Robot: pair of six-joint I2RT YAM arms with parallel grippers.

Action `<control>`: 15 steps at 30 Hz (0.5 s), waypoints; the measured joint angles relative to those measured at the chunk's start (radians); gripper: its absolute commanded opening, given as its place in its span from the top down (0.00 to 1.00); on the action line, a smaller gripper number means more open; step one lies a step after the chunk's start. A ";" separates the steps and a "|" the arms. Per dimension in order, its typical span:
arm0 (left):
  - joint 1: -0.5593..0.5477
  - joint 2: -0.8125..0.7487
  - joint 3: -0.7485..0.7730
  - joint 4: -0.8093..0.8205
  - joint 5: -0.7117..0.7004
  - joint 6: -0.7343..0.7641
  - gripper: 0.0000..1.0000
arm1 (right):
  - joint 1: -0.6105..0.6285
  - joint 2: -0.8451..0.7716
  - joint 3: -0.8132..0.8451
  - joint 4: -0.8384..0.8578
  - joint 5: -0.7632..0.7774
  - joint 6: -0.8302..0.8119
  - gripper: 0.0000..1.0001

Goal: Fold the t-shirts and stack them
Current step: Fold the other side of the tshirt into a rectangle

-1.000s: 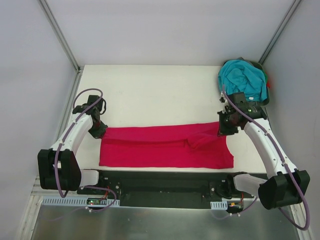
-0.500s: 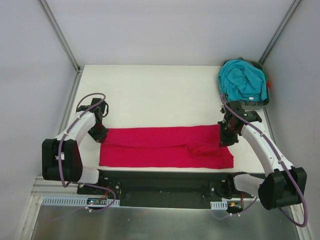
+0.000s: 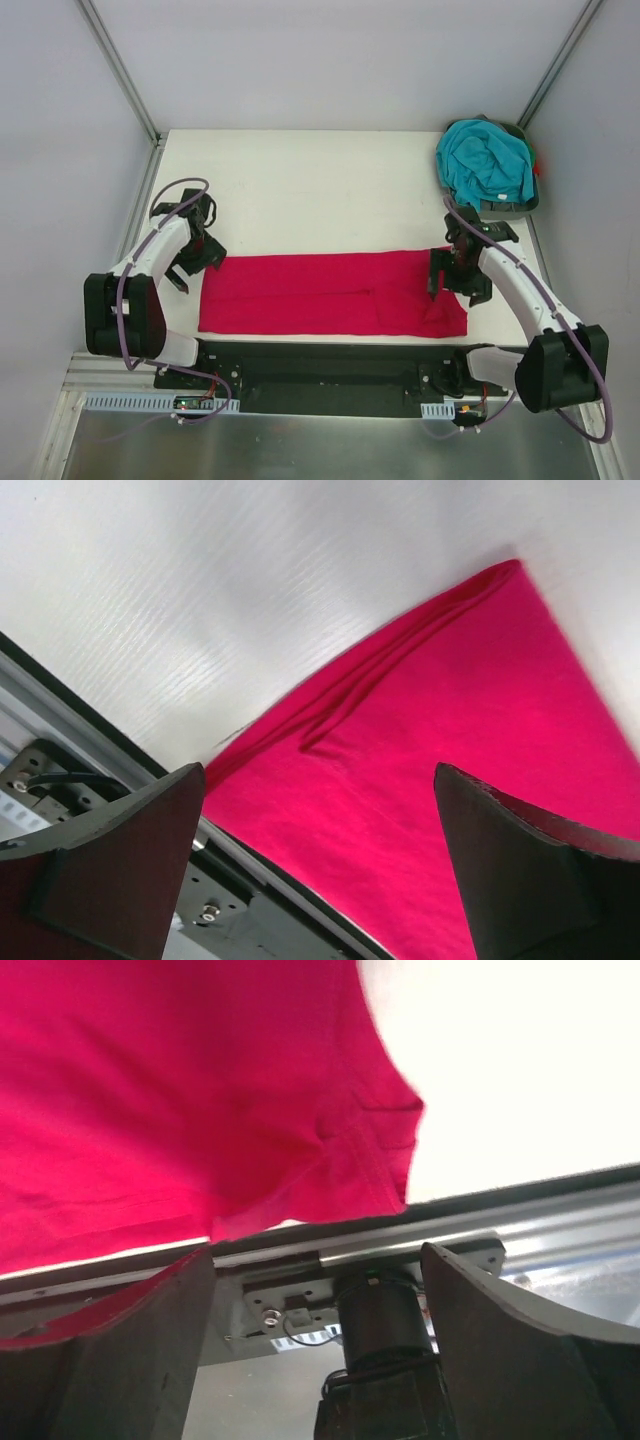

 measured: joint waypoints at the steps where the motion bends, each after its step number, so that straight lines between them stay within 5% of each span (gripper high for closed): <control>1: 0.000 -0.006 0.013 -0.001 0.001 0.001 0.01 | 0.000 -0.008 0.005 0.008 -0.023 -0.011 0.04; 10: -0.082 -0.024 0.075 0.073 0.116 0.035 0.01 | 0.035 -0.041 0.061 0.233 -0.424 -0.071 0.04; 15: -0.144 0.096 0.076 0.177 0.230 0.051 0.01 | 0.131 0.130 0.056 0.292 -0.384 -0.004 0.04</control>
